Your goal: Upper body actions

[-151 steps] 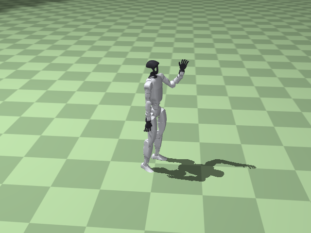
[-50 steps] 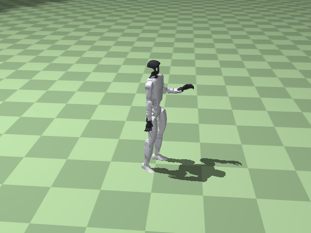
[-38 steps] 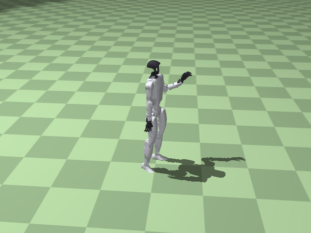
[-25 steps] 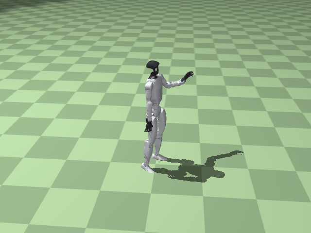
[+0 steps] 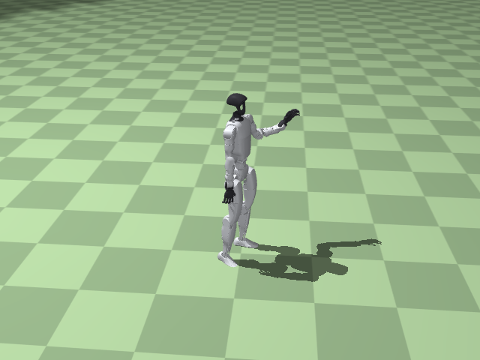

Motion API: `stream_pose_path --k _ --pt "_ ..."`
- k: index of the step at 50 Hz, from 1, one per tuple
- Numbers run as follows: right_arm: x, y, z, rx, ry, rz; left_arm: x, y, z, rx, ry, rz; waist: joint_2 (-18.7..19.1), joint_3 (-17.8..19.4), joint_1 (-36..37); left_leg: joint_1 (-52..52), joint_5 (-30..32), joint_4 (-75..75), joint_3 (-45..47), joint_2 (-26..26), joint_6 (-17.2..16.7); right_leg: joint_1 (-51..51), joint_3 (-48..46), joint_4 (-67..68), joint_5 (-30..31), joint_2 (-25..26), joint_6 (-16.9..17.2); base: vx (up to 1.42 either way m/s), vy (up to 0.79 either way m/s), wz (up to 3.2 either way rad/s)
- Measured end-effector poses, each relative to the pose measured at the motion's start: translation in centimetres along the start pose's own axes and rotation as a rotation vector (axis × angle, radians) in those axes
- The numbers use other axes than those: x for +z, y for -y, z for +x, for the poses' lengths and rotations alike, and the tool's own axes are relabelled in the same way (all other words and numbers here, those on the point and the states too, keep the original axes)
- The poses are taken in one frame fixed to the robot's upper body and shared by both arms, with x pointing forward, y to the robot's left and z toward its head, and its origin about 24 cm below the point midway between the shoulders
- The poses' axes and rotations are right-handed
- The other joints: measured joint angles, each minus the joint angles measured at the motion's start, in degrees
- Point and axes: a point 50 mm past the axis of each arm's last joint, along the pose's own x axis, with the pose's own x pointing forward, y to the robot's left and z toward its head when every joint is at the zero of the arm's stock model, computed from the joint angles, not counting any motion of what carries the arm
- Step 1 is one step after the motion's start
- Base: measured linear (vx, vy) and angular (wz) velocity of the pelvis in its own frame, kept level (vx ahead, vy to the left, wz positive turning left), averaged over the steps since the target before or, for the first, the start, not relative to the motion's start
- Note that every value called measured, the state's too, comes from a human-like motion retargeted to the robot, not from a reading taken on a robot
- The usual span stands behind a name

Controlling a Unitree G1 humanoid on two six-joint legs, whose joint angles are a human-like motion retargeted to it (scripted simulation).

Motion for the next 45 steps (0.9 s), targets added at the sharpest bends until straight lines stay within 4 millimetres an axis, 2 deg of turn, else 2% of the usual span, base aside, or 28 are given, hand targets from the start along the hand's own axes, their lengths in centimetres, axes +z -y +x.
stream_pose_path --k 5,14,17,20,25,28,36,45 --pt "0.0 0.0 0.0 0.002 0.0 -0.01 3.3 2.5 -0.5 -0.123 0.111 -0.109 -0.2 0.0 -0.3 0.1 0.0 0.0 -0.1 0.1 0.0 0.1 -0.1 0.0 0.0 0.1 0.0 0.0 0.0 0.0" --pt "0.0 -0.2 0.0 0.006 0.004 -0.013 10.5 7.1 -1.9 -0.349 0.35 -0.272 -0.4 -0.2 -0.7 0.3 0.0 -0.1 0.2 0.3 -0.1 0.2 0.2 0.0 -0.1 0.3 0.0 0.0 0.0 0.0" --pt "0.0 -0.2 0.0 0.009 0.002 -0.009 12.4 9.2 -2.8 -0.44 0.378 -0.356 -0.5 -0.5 -0.5 0.3 0.0 -0.1 0.3 0.3 -0.1 0.1 0.3 0.1 -0.1 0.3 0.0 0.0 0.0 0.0" --pt "-0.2 -0.4 0.0 0.013 -0.003 -0.005 13.5 11.9 -3.6 -0.544 0.363 -0.428 -0.5 -0.7 -0.3 0.3 0.0 -0.1 0.3 0.4 0.0 0.2 0.3 0.1 -0.1 0.3 0.0 0.0 0.0 0.0" --pt "-0.1 -0.5 0.0 0.02 -0.004 -0.008 13.1 17.5 -5.6 -0.825 0.242 -0.401 -0.7 -1.1 -0.6 0.3 0.1 0.0 -0.2 0.3 0.0 0.5 -0.2 0.0 -0.1 0.3 0.0 0.0 0.0 0.0" --pt "0.3 -0.3 0.0 0.015 0.006 -0.025 12.7 19.6 -6.7 -0.963 0.188 -0.363 -0.5 -1.1 -1.2 0.4 0.0 0.0 -0.2 0.3 0.1 0.6 -0.3 -0.1 0.0 0.5 -0.1 0.0 0.0 0.0" --pt "0.5 0.0 0.0 0.001 0.015 -0.043 13.8 19.8 -6.7 -0.922 0.266 -0.347 -0.1 -1.0 -1.7 1.0 -0.3 -0.1 1.3 0.7 0.1 0.1 0.8 0.0 0.2 1.0 -0.2 0.0 0.0 -0.13" --pt "0.0 -0.2 0.0 0.005 0.003 0.02 12.9 19.5 -6.7 -0.923 0.252 -0.324 0.1 -1.4 -1.8 1.0 -0.5 -0.1 1.7 0.9 0.1 0.0 1.4 0.1 0.1 1.0 0.0 0.0 0.0 0.0"
